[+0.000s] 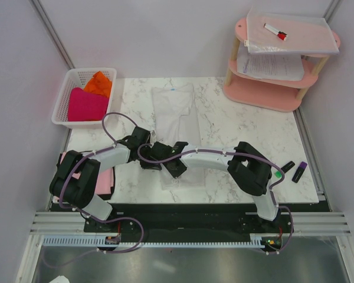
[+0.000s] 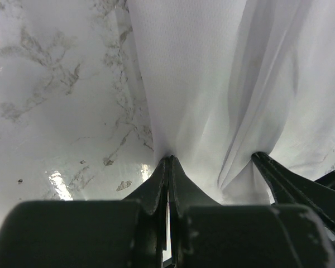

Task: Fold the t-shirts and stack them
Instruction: Rotate the tshirt 90 degrees

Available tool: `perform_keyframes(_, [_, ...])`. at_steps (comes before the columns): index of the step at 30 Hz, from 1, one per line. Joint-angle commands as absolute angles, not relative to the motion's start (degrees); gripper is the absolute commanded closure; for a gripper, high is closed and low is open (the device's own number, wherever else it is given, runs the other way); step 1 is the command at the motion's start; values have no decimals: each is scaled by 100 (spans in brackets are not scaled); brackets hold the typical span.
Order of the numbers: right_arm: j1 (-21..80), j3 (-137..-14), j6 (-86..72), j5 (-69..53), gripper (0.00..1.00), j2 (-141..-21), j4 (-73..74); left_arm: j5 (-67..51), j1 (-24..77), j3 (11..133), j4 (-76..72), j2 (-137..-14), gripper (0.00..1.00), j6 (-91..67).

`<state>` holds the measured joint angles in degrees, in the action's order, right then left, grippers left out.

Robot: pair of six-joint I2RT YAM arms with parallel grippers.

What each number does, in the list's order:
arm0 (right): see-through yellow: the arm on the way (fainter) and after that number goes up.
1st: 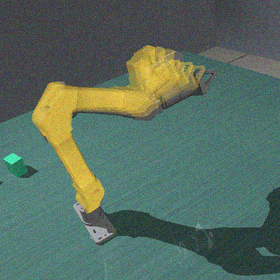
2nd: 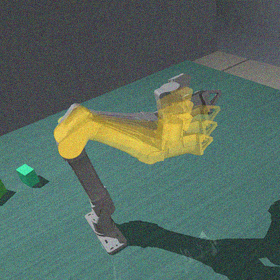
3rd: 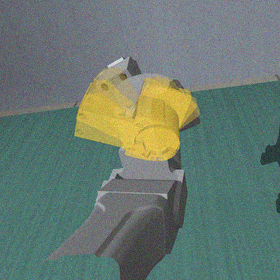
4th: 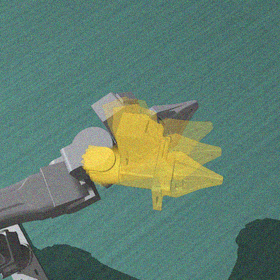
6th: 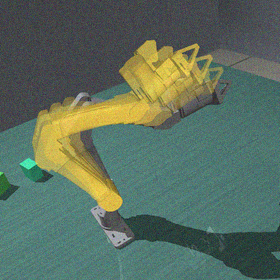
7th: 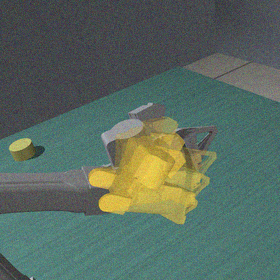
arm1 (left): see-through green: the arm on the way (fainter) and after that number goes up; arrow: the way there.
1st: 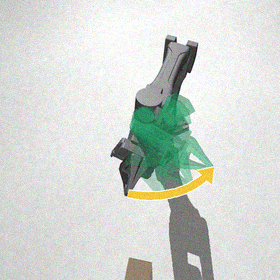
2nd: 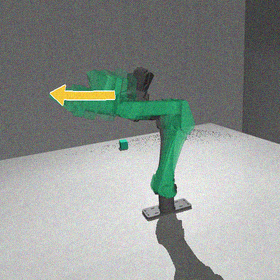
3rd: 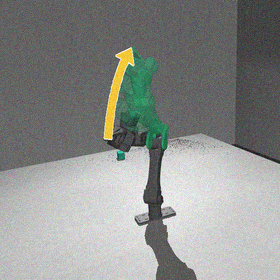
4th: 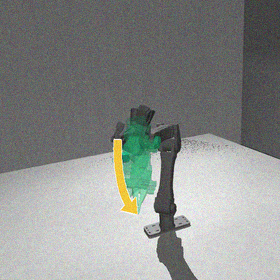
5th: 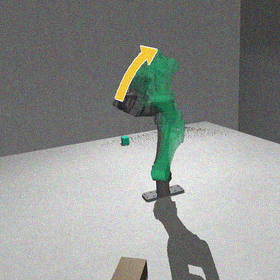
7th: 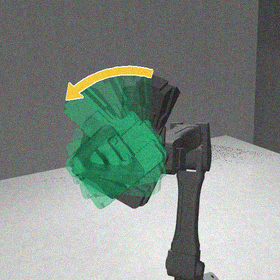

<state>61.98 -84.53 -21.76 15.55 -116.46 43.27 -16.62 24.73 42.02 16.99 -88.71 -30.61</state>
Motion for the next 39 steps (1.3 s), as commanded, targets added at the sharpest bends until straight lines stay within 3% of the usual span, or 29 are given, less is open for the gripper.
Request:
perform_keyframes(1, [6267,-8148,-2144,2030,100,-11435,5062,-1011,2549,4104,1714,-9062,98,-2944])
perform_keyframes(8, [6267,-8104,-2242,2190,97,-10653,4984,-1011,2549,4122,1723,-9079,98,-2953])
perform_keyframes(11, [6293,-7928,-2084,1463,86,-10223,4503,-1011,2549,4122,1723,-9079,98,-2944])
perform_keyframes(13, [6363,-7752,-2039,1240,64,-9899,4168,-1011,2549,4131,1714,-9088,98,-2936])
perform_keyframes(15, [6442,-7560,-1978,1047,55,-9722,3982,-1011,2549,4131,1714,-9088,98,-2927])
perform_keyframes(22, [6934,-6891,-1846,1080,54,-9360,3218,-1081,2549,4166,1635,-9211,98,-2944])
perform_keyframes(39, [7444,-6987,-1582,2328,57,-10370,2391,-1204,2549,3990,1468,-9202,98,-3006])
